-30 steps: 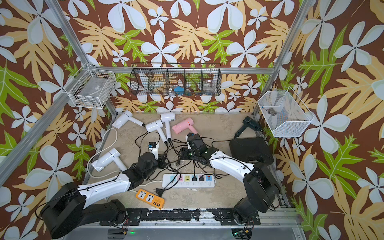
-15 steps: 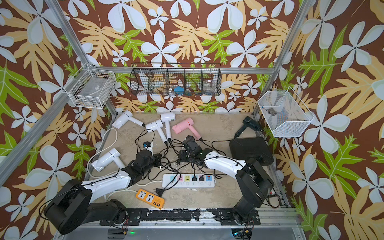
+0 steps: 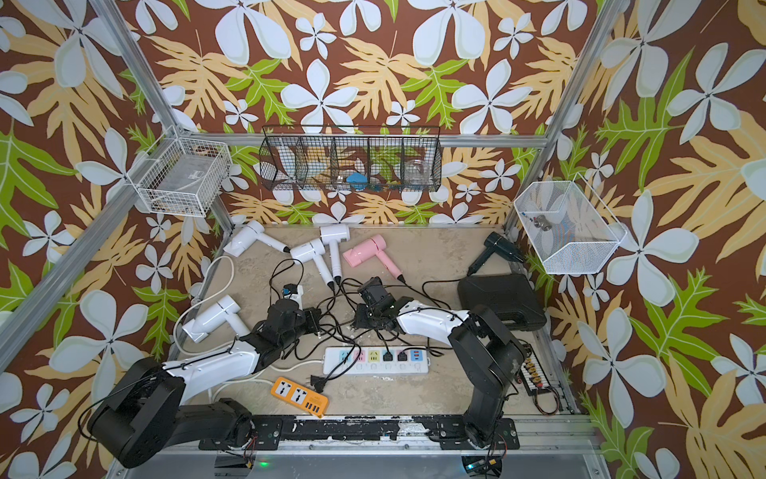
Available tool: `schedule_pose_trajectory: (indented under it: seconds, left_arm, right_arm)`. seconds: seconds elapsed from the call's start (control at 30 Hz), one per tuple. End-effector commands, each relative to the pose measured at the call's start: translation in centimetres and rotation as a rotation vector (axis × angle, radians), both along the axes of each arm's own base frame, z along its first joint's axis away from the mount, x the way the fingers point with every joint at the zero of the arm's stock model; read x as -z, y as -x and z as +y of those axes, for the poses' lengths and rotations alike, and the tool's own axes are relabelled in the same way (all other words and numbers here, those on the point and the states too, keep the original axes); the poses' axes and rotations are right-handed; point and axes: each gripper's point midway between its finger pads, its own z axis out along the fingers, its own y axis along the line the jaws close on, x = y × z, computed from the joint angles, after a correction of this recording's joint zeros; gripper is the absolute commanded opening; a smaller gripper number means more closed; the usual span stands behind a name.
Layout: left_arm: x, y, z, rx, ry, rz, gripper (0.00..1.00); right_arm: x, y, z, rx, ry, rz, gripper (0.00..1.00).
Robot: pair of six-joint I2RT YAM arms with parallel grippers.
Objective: Charge the blow dryers
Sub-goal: Pick up the plug from the center of the board.
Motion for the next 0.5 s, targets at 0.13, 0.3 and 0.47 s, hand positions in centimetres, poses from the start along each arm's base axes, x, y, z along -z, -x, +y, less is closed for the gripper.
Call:
schedule_pose_trajectory:
  seconds: [0.13, 0.3, 0.47]
  left_arm:
    - [-0.8, -0.3, -0.2, 0.003, 0.027, -0.024, 0.0]
    - [-0.9, -0.3, -0.2, 0.006, 0.029, -0.027, 0.0]
    - [-0.9, -0.2, -0.2, 0.006, 0.032, -0.027, 0.0]
  right_arm:
    - [0.4, -0.7, 0.8, 0.021, -0.017, 0.012, 0.31]
    - [1.0, -1.1, 0.8, 0.031, 0.002, 0.016, 0.29]
    - [1.6, -1.5, 0.6, 0.041, 0.025, 0.024, 0.26]
